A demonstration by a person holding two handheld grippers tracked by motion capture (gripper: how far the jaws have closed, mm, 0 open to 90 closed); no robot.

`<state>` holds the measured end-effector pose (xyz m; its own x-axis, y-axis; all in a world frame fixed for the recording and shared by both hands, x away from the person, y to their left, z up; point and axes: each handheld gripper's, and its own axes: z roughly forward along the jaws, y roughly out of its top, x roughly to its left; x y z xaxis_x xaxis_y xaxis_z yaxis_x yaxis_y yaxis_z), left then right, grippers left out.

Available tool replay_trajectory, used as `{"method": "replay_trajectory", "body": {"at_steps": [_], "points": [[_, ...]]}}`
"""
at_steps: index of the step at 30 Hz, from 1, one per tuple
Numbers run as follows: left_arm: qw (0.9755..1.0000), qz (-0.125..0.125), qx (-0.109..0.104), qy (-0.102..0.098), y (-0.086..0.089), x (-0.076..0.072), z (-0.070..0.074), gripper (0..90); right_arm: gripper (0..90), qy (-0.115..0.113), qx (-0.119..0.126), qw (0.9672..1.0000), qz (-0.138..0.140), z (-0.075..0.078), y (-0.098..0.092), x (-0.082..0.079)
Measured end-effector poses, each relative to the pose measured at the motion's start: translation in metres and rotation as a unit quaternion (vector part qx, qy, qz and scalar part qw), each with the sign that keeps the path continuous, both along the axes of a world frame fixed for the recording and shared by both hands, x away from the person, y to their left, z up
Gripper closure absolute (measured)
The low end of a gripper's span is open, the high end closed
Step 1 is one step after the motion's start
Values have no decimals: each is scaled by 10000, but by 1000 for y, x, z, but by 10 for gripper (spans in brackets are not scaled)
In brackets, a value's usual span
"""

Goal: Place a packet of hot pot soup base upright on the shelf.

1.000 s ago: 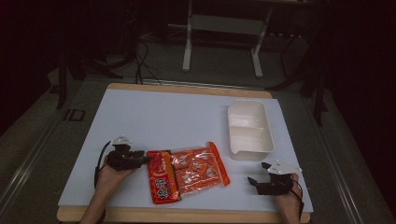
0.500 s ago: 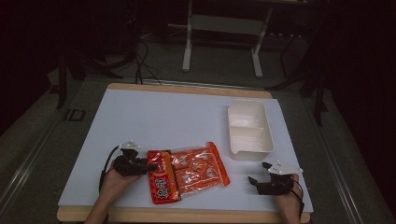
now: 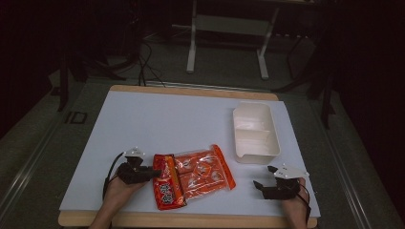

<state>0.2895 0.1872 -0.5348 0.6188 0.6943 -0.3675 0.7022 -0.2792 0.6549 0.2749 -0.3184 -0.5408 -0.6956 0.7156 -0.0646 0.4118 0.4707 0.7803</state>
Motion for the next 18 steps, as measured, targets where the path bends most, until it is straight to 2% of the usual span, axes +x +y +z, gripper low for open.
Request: {"method": "replay_trajectory", "body": {"at_steps": [2,4,7,10,11,14,15,18], "points": [[9999,-36,-150,59,1,3,2,849,158,6,-8,10000,-5,0,0,0],[10000,-32,-83,38,-1,6,4,893,158,6,-9,10000,-7,0,0,0],[10000,49,-42,-10,0,17,8,900,158,6,-7,10000,-5,0,0,0],[9996,179,158,-155,0,31,14,900,158,-6,-9,10000,-4,0,0,0],[9995,225,167,-153,1,36,15,900,158,-9,-12,10000,0,0,0,0],[9994,347,-36,-26,2,45,16,900,158,-25,-25,10000,-6,0,0,0],[9992,378,-110,39,3,45,15,890,158,-26,-29,10000,-8,0,0,0],[9982,307,-443,250,7,40,11,698,158,-6,-20,10000,-11,0,0,0]]}}
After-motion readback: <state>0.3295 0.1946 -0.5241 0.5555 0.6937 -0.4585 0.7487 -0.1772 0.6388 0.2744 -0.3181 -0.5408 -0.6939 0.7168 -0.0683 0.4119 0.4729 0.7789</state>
